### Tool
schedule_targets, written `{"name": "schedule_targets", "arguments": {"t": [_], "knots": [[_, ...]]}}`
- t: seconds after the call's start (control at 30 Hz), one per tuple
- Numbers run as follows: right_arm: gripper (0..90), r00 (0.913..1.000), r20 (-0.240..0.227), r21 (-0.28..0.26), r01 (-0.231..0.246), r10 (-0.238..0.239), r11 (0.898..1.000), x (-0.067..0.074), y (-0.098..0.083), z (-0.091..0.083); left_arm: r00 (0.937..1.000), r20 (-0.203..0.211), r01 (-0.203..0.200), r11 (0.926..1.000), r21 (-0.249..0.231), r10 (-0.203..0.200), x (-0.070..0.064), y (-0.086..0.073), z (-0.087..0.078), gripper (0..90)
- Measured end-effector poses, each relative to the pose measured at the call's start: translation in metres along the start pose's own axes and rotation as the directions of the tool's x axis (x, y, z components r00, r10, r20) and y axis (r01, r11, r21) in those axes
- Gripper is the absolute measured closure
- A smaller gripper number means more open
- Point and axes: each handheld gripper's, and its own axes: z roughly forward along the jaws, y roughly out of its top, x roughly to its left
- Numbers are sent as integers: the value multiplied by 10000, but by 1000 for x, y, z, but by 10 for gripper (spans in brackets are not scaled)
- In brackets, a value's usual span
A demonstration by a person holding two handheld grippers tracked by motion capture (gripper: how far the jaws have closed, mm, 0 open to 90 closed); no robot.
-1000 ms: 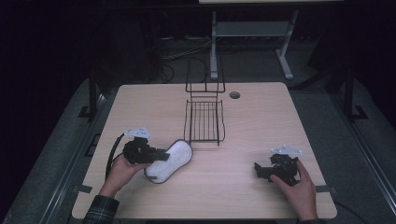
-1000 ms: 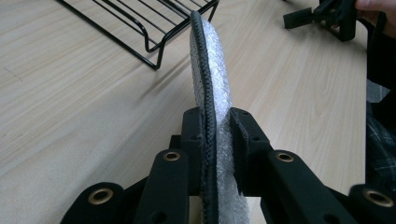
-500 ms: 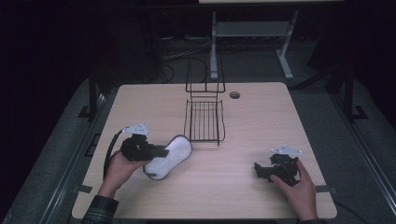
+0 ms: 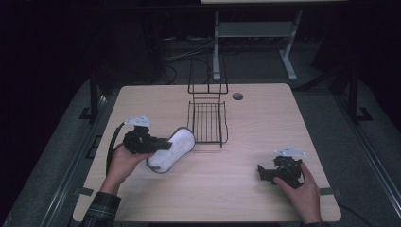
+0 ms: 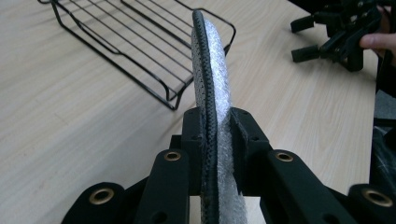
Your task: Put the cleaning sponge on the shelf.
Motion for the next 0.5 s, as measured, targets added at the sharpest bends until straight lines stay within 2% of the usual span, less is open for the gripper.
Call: {"name": "schedule_targets", "arguments": {"t": [0.1, 0.4, 0.5], "knots": [[0, 10000, -17, 10, 38, -38, 10000, 0, 0, 0, 9999, -62, -92, 9999, -78, 91, 5, 9, 0, 761], [0, 10000, 1, 0, 4, -4, 10000, 0, 0, 0, 9995, -309, 87, 9995, -299, -96, 16, 28, 4, 759], [0, 10000, -8, 3, -8, 8, 10000, 0, 0, 0, 9995, -241, 168, 9989, -441, -179, 18, 33, 6, 760]]}}
